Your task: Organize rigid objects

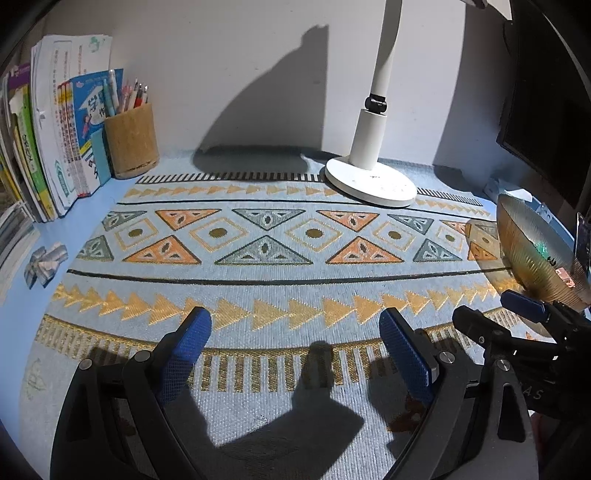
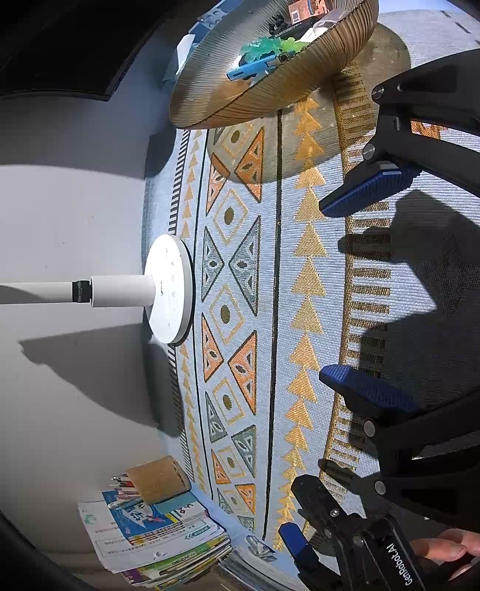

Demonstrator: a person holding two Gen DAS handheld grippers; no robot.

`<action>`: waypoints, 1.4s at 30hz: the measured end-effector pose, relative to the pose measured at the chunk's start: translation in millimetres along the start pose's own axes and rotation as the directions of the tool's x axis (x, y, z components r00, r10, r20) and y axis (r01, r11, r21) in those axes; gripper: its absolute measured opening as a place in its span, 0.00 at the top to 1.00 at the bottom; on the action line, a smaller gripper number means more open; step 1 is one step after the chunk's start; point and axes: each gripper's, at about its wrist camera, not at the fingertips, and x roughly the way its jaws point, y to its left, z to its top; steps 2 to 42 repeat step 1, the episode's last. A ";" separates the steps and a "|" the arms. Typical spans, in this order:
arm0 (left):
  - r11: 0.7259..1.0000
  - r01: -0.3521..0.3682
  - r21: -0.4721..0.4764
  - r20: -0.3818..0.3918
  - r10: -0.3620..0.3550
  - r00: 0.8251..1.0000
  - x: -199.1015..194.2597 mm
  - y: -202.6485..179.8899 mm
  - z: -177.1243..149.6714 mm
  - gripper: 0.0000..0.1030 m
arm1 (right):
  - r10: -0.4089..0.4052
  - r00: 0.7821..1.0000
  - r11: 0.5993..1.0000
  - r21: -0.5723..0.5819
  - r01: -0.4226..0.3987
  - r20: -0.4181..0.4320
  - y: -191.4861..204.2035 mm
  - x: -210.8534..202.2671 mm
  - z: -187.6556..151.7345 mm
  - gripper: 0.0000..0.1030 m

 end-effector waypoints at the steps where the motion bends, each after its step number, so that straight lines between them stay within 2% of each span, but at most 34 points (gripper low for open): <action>1: 1.000 0.001 -0.001 -0.007 -0.001 1.000 1.4 -0.1 0.1 0.11 | 0.000 1.000 1.000 -0.001 0.000 -0.001 -0.1 0.1 0.0 0.22; 42: 1.000 0.001 -0.001 -0.007 -0.001 1.000 1.4 -0.1 0.1 0.11 | 0.000 1.000 1.000 -0.001 0.000 -0.001 -0.1 0.1 0.0 0.22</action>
